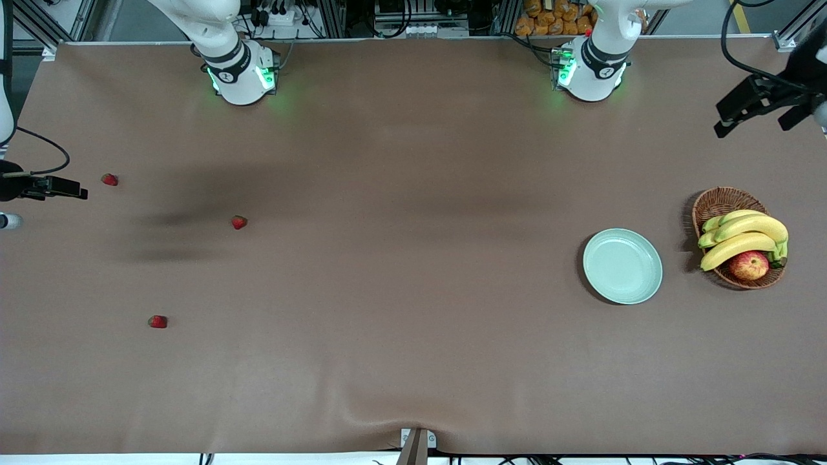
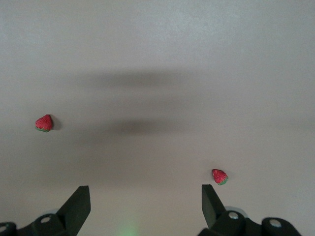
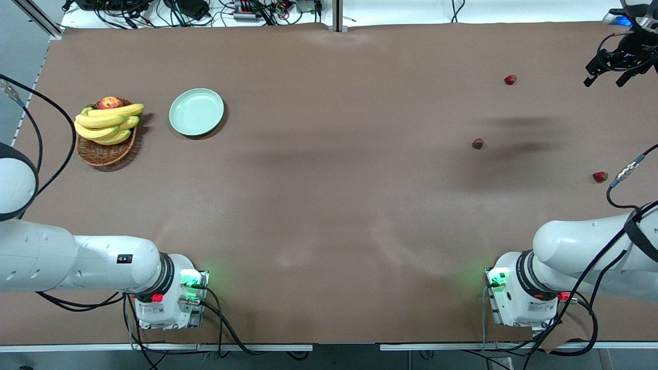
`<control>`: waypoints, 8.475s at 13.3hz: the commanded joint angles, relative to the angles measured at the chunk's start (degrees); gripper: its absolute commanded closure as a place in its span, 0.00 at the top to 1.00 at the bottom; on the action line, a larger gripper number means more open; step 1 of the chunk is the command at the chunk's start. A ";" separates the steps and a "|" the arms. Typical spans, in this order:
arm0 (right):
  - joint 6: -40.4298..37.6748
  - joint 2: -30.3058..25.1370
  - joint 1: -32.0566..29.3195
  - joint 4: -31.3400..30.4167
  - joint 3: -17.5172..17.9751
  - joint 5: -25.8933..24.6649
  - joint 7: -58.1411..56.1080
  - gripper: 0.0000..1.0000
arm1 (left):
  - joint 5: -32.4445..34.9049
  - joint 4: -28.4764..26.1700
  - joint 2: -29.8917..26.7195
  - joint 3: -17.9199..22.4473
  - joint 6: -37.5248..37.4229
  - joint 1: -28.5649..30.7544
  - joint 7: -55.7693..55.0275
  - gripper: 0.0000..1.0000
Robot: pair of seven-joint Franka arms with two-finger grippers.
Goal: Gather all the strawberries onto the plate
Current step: 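Reach the right gripper toward the first red strawberry, then lower the right gripper and grasp the strawberry, then carry the strawberry with the right gripper to the table middle, then release the strawberry with the right gripper while the left gripper approaches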
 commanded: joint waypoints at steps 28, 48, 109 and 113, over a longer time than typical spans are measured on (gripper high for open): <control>38.10 13.17 -22.30 -22.25 0.55 -16.83 -36.46 1.00 | -3.47 0.87 1.93 2.79 -0.94 1.47 1.19 1.00; 36.98 13.37 -23.10 -22.43 0.90 -17.01 -38.22 0.00 | -3.39 0.96 2.72 3.58 -0.50 1.47 1.19 1.00; 29.94 16.02 36.95 4.06 6.43 -1.01 29.36 1.00 | -10.33 0.43 24.86 2.44 19.15 -10.28 -34.79 1.00; 28.10 10.56 32.02 -5.26 6.08 -1.01 29.45 1.00 | -9.71 0.43 31.71 2.61 28.75 -18.81 -55.91 1.00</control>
